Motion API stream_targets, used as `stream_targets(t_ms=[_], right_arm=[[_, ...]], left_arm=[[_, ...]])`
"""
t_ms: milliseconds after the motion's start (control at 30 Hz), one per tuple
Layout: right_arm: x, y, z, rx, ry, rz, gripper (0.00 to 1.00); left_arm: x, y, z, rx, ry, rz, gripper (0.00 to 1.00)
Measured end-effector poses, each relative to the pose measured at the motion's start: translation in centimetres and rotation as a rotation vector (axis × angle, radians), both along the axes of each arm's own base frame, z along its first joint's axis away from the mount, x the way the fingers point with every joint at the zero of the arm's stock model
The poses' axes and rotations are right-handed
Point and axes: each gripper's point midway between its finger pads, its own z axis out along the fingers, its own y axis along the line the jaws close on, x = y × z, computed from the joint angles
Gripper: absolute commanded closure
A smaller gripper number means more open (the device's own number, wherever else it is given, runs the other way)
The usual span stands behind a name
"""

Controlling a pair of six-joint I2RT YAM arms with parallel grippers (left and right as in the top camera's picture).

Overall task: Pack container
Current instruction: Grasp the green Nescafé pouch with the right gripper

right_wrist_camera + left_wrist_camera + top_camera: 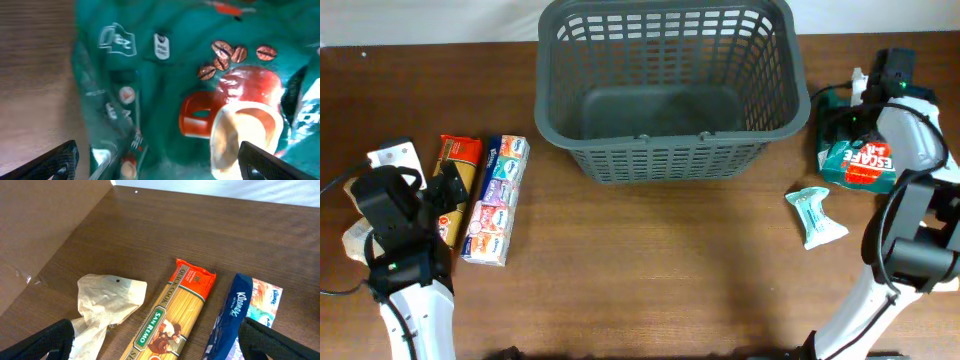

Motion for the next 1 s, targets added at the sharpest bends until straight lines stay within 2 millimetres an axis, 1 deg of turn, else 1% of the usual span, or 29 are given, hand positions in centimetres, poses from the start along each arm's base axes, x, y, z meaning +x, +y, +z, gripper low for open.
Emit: stream_targets(t_ms=[167, 200, 233, 267, 300, 333, 367, 400, 500, 533, 833, 1000], right_arm=[[-0.3, -0.9, -2.0, -0.021, 0.033, -0.077, 0.01], [-0.4, -1.0, -2.8, -0.018, 0.044, -0.099, 0.00], [-0.5, -1.1, -3.2, -0.019, 0.052, -0.109, 0.02], [-0.5, -1.1, -3.3, -0.019, 0.054, -0.117, 0.10], [-0.5, -1.2, -3.5, -0.019, 0.056, -0.129, 0.23], [-0.5, -1.3, -3.5, -0.019, 0.057, -0.143, 0.44], [-0.5, -1.3, -3.6, -0.016, 0.058, -0.151, 0.73], [-0.5, -1.3, -3.7, -0.011, 0.057, -0.167, 0.81], [-0.2, -1.4, -3.3, -0.005, 0.035, -0.203, 0.94], [0.0, -1.5, -3.1, -0.006, 0.027, -0.214, 0.96], [-0.1, -1.7, -3.0, 0.011, 0.016, -0.261, 0.96], [-0.7, -2.7, -2.3, 0.080, 0.009, -0.301, 0.96]], left_arm=[[0.0, 0.0, 0.0, 0.000, 0.000, 0.000, 0.01], [0.0, 0.0, 0.0, 0.000, 0.000, 0.000, 0.01], [0.0, 0.0, 0.0, 0.000, 0.000, 0.000, 0.01], [0.0, 0.0, 0.0, 0.000, 0.000, 0.000, 0.01], [0.0, 0.0, 0.0, 0.000, 0.000, 0.000, 0.01], [0.0, 0.0, 0.0, 0.000, 0.000, 0.000, 0.01], [0.0, 0.0, 0.0, 0.000, 0.000, 0.000, 0.01], [0.0, 0.0, 0.0, 0.000, 0.000, 0.000, 0.01], [0.0, 0.0, 0.0, 0.000, 0.000, 0.000, 0.01], [0.0, 0.0, 0.0, 0.000, 0.000, 0.000, 0.01], [0.0, 0.0, 0.0, 0.000, 0.000, 0.000, 0.01], [0.0, 0.0, 0.0, 0.000, 0.000, 0.000, 0.01]])
